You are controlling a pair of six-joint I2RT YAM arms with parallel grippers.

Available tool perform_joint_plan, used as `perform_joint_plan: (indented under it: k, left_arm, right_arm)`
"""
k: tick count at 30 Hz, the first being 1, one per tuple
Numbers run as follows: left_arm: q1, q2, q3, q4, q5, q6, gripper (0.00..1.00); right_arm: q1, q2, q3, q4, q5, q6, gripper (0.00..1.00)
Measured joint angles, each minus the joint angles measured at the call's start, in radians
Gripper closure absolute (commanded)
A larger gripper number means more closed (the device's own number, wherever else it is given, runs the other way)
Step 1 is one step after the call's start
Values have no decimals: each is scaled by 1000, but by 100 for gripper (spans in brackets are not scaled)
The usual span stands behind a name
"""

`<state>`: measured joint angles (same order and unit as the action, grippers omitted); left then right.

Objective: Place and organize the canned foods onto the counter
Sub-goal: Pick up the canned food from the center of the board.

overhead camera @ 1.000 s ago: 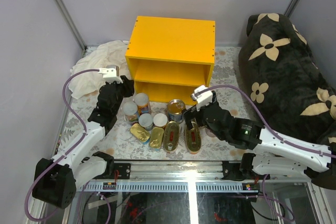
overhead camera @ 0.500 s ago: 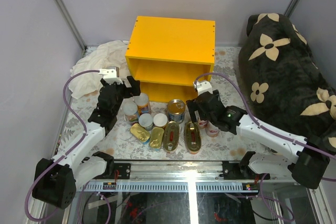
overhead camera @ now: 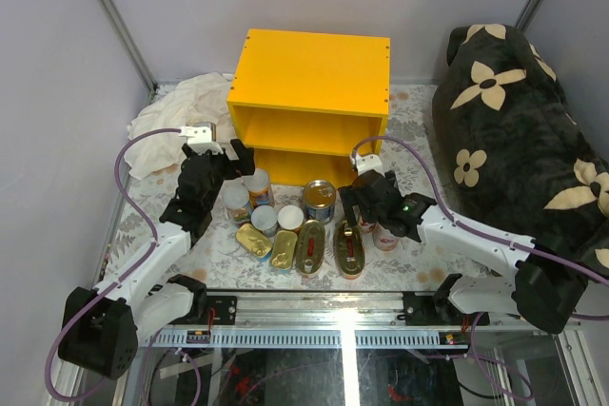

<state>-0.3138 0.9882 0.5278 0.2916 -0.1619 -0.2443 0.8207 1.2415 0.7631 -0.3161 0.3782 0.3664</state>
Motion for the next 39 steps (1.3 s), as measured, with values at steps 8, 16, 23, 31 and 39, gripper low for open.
perform_joint_plan:
  k: [8, 16, 23, 31, 39]
  left_arm:
    - [0, 0, 0, 0, 0, 0, 0]
    - [0, 0, -3, 0, 0, 0, 0]
    - [0, 0, -3, 0, 0, 0, 0]
    - [0, 0, -3, 0, 0, 0, 0]
    - [0, 9, -3, 0, 0, 6, 0]
  right_arm:
    - [-1, -39, -68, 60, -17, 2, 7]
    - [-1, -104, -98, 77, -29, 3, 36]
    - [-2, -109, -106, 98, -33, 3, 50]
    - [-2, -23, -77, 187, -29, -4, 27]
    - [-2, -69, -163, 346, -33, -8, 0]
